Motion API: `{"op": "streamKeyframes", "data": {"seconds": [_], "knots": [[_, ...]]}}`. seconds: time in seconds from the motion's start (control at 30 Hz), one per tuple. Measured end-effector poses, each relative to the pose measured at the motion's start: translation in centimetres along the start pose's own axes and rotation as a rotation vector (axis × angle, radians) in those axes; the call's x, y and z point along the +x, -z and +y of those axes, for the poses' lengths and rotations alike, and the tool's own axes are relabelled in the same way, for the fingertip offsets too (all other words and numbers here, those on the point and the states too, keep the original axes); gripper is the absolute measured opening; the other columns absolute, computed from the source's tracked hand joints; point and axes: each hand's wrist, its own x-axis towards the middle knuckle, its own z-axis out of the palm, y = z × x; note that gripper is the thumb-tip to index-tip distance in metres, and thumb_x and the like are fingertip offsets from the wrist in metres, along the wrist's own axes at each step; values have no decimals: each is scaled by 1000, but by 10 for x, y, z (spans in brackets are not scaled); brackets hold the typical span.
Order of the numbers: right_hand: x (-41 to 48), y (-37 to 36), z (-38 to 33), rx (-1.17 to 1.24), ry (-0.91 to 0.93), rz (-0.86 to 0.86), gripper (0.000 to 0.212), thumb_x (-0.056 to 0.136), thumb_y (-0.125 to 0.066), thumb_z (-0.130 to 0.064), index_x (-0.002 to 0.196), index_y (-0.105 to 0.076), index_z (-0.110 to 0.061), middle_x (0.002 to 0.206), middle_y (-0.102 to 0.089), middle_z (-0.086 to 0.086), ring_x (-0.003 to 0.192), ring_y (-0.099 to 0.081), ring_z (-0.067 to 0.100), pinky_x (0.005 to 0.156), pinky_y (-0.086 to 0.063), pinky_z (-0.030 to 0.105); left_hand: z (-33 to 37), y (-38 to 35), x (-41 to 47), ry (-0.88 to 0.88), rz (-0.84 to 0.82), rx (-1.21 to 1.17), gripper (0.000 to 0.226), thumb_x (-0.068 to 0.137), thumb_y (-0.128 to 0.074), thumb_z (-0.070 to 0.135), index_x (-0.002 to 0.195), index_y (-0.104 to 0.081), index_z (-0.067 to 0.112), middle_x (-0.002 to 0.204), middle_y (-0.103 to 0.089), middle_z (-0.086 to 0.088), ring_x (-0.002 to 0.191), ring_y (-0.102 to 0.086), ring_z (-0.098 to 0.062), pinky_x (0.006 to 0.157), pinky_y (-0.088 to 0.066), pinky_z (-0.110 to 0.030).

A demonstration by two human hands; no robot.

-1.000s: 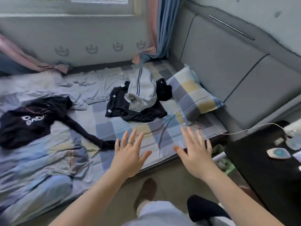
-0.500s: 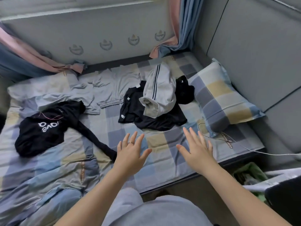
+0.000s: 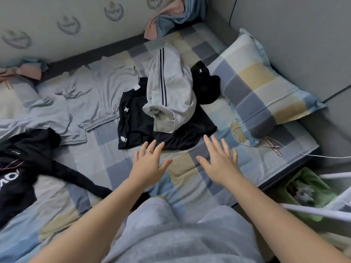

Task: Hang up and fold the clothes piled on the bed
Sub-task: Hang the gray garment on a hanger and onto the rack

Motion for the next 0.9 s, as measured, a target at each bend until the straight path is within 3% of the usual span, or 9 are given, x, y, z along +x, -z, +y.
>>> {"op": "streamKeyframes", "data": {"seconds": [0.23,0.4,0.6,0.73,0.8,0.9], "knots": [[141,-70,-17,-41,-119,-125,74,102,-38,-53,159,6,-38,169,3,-9,155,4,20,123,-7,50,-75,-31,154,-54,-161,46,71,99,-39,61,159,-16,31,168,-11,-2,155,-1,-26,121,-9,-49],[244,-111,-15,-73,-107,-146,80,101,-46,-49,159,6,-36,169,-3,-8,155,-2,20,120,-15,49,-99,-58,270,-181,-27,107,80,96,-56,49,159,-11,28,167,-13,-8,154,-7,-31,121,-15,-50],[358,-155,-4,-46,-106,-82,94,96,-58,-50,158,10,-33,168,-4,-9,153,-9,23,112,-28,58,-115,-91,398,-275,206,276,85,91,-63,34,159,-12,28,166,-14,-11,152,-10,-37,120,-13,-57],[399,-192,-9,31,-100,-95,102,91,-65,-52,158,10,-35,167,-4,-8,152,-13,25,112,-31,59,-117,-119,445,-242,172,272,60,97,-53,32,151,-29,31,151,-43,-8,140,-33,-35,112,-23,-59],[413,-207,-8,37,-119,-92,87,92,-64,-51,157,-9,-33,164,-12,-4,148,-20,28,109,-38,55,-121,-135,454,-203,135,224,42,98,-49,29,140,-44,31,134,-53,-7,124,-48,-35,102,-33,-55],[429,-222,-5,113,-166,-4,34,101,-55,-38,133,-50,-28,151,-32,-1,132,-37,31,97,-45,49,-128,-153,456,-137,194,99,29,96,-43,15,120,-56,24,106,-57,-4,99,-55,-32,87,-37,-50]]}}
